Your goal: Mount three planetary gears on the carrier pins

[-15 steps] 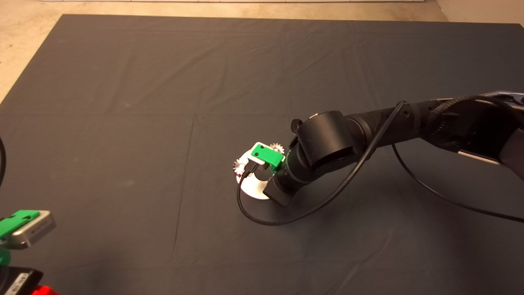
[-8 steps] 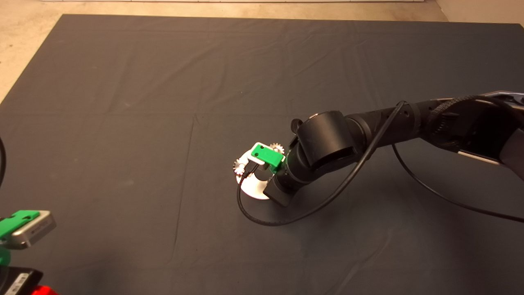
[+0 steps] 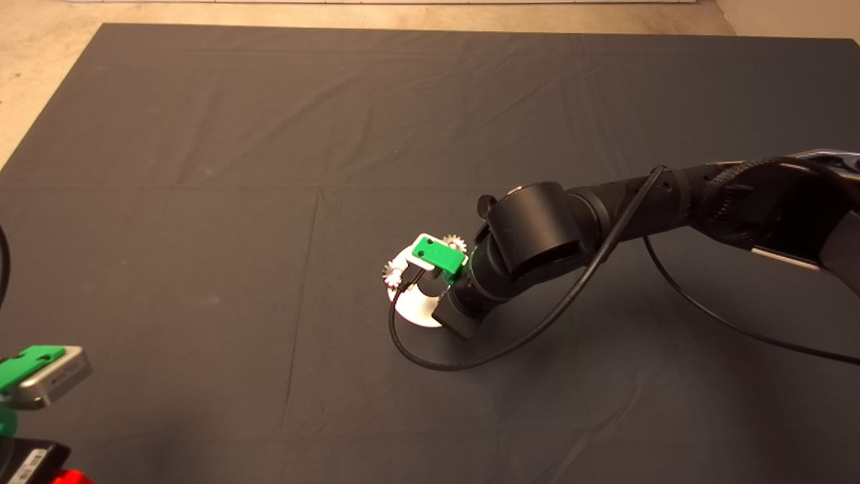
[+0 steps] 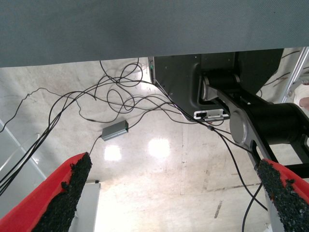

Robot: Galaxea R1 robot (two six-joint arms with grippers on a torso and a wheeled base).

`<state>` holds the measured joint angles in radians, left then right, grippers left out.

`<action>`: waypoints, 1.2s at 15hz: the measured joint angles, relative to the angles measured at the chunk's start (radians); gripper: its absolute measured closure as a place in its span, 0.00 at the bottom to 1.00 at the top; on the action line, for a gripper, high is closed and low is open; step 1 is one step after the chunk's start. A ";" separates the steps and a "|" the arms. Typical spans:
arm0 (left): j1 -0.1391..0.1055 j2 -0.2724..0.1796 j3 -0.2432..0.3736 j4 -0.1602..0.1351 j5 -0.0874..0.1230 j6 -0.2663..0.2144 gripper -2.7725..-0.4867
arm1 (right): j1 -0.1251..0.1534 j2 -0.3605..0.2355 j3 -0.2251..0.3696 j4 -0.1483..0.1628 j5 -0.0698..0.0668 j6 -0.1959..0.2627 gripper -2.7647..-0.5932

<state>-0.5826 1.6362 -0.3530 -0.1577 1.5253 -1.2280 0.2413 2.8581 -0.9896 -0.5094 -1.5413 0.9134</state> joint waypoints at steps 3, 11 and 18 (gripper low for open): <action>0.000 0.000 0.000 0.000 0.000 0.004 0.11 | 0.000 0.000 0.000 0.000 0.000 0.000 0.81; 0.000 0.000 0.000 0.000 0.000 0.012 0.11 | 0.000 0.000 0.000 0.000 0.000 0.000 0.77; 0.000 0.000 0.000 0.000 0.000 0.014 0.11 | 0.000 -0.001 0.031 0.001 0.007 0.000 0.67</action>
<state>-0.5826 1.6360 -0.3530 -0.1577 1.5253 -1.2143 0.2413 2.8570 -0.9583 -0.5079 -1.5340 0.9130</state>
